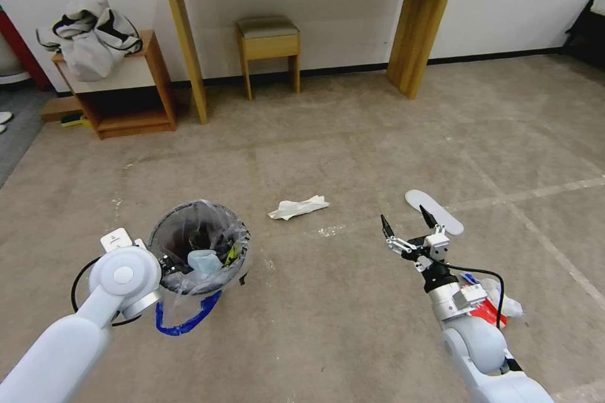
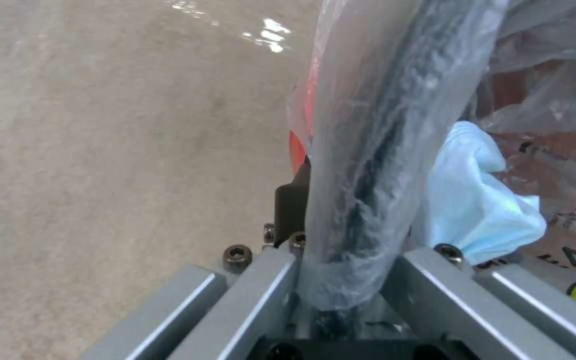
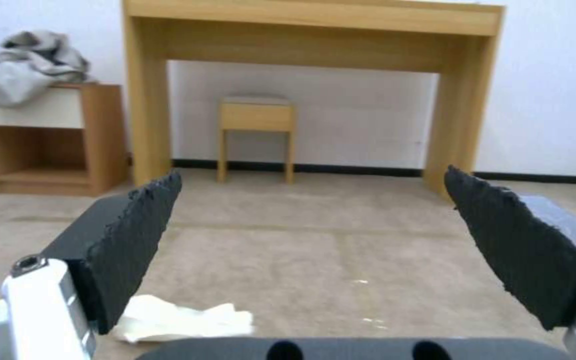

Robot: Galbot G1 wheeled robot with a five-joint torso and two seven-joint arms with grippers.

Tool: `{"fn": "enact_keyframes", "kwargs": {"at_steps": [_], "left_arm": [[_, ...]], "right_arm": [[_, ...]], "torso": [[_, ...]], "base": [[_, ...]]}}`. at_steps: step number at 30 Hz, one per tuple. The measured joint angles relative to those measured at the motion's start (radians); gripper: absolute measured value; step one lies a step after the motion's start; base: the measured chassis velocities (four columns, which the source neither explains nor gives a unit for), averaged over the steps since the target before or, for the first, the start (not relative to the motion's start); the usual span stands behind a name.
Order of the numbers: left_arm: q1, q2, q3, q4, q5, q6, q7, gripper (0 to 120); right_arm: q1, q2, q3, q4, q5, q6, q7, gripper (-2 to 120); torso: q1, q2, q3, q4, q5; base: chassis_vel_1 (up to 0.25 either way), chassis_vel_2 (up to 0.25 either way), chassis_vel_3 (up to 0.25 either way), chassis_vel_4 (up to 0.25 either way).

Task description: Pick up the trash bin and place the garbage on the floor into it.

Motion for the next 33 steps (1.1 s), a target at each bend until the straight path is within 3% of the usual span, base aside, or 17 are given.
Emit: {"fn": "enact_keyframes", "kwargs": {"at_steps": [11,17,22,33], "left_arm": [[-0.005,-0.003,0.007,0.003,0.000,0.006,0.004,0],[-0.007,-0.008,0.006,0.010,0.011,-0.007,0.007,0],[-0.013,-0.009,-0.001,0.011,0.009,-0.011,0.008,0],[0.008,-0.003,-0.031,-0.001,0.006,-0.010,0.007,0]], "right_arm": [[0.011,-0.012,0.021,-0.023,-0.001,0.010,0.031,100],[0.054,-0.062,0.051,-0.088,0.019,0.013,0.053,100],[0.136,-0.181,0.038,-0.226,0.080,0.017,-0.050,100],[0.278,-0.290,-0.061,-0.404,0.063,-0.021,-0.154,100]], "torso": [[0.000,0.000,0.000,-0.0002,0.0001],[0.000,0.000,0.000,-0.0001,0.0002],[0.000,0.000,0.000,0.0000,0.0001],[0.000,0.000,0.000,0.0001,0.0003]], "base": [[-0.062,-0.069,-0.060,-0.061],[-0.002,-0.007,-0.019,-0.011],[0.000,0.000,0.000,0.000],[0.000,0.000,0.000,0.000]]}}
